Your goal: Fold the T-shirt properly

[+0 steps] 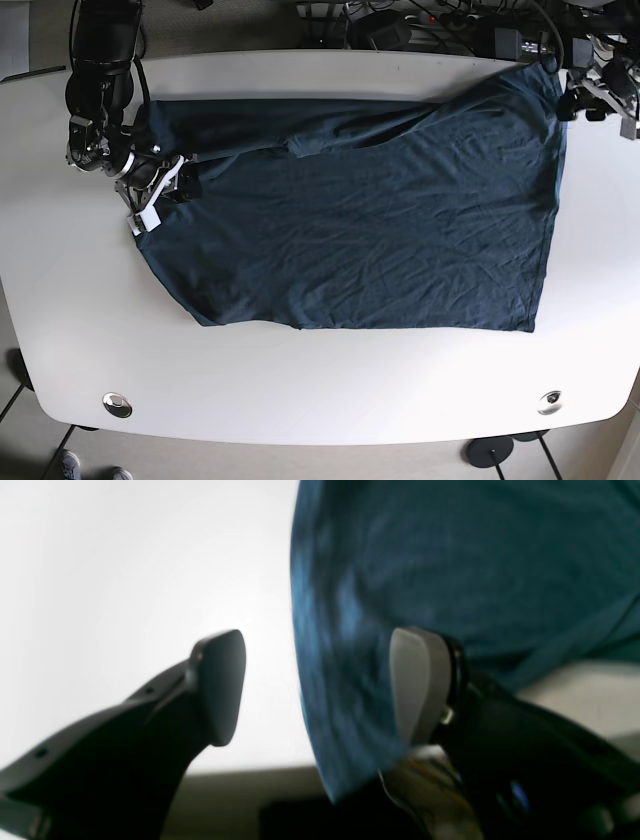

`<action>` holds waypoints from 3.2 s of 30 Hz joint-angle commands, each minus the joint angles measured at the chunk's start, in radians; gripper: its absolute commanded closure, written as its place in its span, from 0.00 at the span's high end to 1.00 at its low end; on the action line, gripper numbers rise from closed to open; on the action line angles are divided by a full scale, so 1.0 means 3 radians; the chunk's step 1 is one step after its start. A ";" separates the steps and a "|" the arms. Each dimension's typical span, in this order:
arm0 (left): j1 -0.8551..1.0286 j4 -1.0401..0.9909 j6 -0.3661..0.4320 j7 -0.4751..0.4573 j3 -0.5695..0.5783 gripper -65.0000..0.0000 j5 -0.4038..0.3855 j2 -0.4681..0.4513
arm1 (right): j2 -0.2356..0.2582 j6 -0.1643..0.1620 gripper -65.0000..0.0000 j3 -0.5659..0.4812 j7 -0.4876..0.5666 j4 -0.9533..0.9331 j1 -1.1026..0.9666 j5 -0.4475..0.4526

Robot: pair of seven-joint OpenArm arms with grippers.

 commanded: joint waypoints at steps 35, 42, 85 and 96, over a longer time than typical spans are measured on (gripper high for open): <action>0.0395 0.0077 -0.0005 -0.0084 0.0362 0.04 0.0195 0.0261 | 0.0051 0.0006 0.18 0.0032 0.0035 0.0067 0.0041 0.0059; 0.0375 0.0783 -0.0005 0.0146 0.0167 0.04 0.0185 0.0271 | 0.0051 0.0006 0.18 0.0032 0.0035 0.0067 0.0041 0.0059; -0.2832 -0.0245 -0.0005 0.1077 -0.0114 0.61 0.2251 0.0235 | -0.0041 0.0006 0.18 0.0027 0.0035 0.0113 0.0036 0.0064; -0.1579 0.0773 -0.0005 0.0325 0.0362 0.61 0.1949 0.0159 | -0.0031 0.0001 0.18 0.0186 0.0009 0.1120 -0.0394 0.0417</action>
